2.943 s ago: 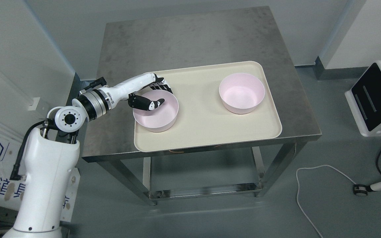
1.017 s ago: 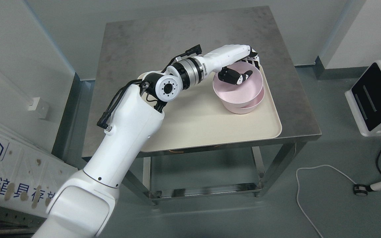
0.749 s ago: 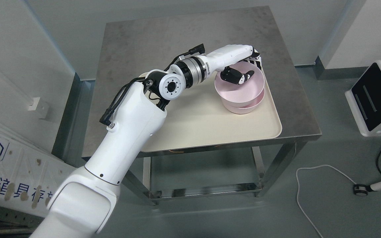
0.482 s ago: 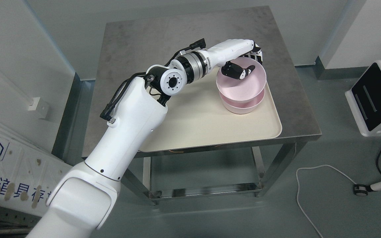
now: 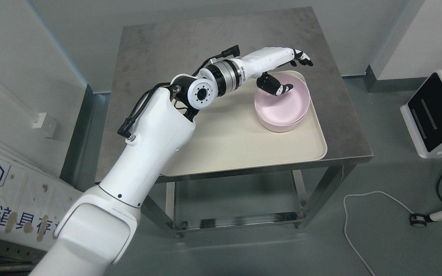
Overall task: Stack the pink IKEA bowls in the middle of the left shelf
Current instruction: 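Lower the pink bowl into the other pink bowl and release it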
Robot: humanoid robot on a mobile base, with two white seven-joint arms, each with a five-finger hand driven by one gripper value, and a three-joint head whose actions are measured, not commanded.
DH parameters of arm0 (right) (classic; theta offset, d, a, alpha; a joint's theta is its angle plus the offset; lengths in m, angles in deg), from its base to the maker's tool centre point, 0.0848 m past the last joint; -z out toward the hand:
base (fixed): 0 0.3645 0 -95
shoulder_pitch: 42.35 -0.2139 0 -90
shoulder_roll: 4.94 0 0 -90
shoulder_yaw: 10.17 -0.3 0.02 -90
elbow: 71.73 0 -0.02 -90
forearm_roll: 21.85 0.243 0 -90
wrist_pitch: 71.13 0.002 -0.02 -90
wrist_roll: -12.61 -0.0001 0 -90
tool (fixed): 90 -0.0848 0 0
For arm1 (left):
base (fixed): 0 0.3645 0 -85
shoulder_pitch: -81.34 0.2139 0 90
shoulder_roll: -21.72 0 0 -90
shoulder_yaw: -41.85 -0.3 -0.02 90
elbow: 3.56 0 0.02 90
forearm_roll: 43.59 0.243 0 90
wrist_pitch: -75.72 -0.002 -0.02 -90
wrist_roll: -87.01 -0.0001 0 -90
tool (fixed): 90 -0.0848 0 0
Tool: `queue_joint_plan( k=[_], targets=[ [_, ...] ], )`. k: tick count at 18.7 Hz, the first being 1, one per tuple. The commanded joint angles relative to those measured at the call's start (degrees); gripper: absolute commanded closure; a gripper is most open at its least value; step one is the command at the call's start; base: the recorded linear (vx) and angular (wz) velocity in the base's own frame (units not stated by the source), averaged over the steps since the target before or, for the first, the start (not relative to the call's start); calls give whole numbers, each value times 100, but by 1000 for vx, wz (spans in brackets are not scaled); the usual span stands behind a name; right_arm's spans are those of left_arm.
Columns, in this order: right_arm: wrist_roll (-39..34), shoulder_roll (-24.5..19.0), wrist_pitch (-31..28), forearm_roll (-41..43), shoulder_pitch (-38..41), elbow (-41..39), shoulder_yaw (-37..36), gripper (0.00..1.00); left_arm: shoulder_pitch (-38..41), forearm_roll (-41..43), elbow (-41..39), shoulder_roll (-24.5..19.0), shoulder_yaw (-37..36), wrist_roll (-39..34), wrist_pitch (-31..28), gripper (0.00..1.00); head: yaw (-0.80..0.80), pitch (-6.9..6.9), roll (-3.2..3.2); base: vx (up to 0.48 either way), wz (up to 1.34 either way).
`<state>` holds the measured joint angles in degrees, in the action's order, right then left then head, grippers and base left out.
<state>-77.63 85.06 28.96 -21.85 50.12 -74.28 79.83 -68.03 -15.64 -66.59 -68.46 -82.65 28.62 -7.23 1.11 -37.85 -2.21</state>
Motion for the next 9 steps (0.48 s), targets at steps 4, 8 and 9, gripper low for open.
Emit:
queue_joint_plan(
  k=[4, 8, 9],
  targets=[
    [-2, 100, 2, -44, 0, 1, -62, 0, 941, -2997, -1286, -82, 2954, 133, 112, 19, 0, 0, 0, 0, 0],
    [-2, 100, 2, -44, 0, 1, -62, 0, 2217, -3041, -1931, -82, 2810, 1511, 900, 19, 0, 0, 0, 0, 0],
    [-2, 100, 2, -44, 0, 1, -62, 0, 2376, -2988, -1932, -82, 2530, 1697, 1155, 20, 0, 0, 0, 0, 0]
  ],
)
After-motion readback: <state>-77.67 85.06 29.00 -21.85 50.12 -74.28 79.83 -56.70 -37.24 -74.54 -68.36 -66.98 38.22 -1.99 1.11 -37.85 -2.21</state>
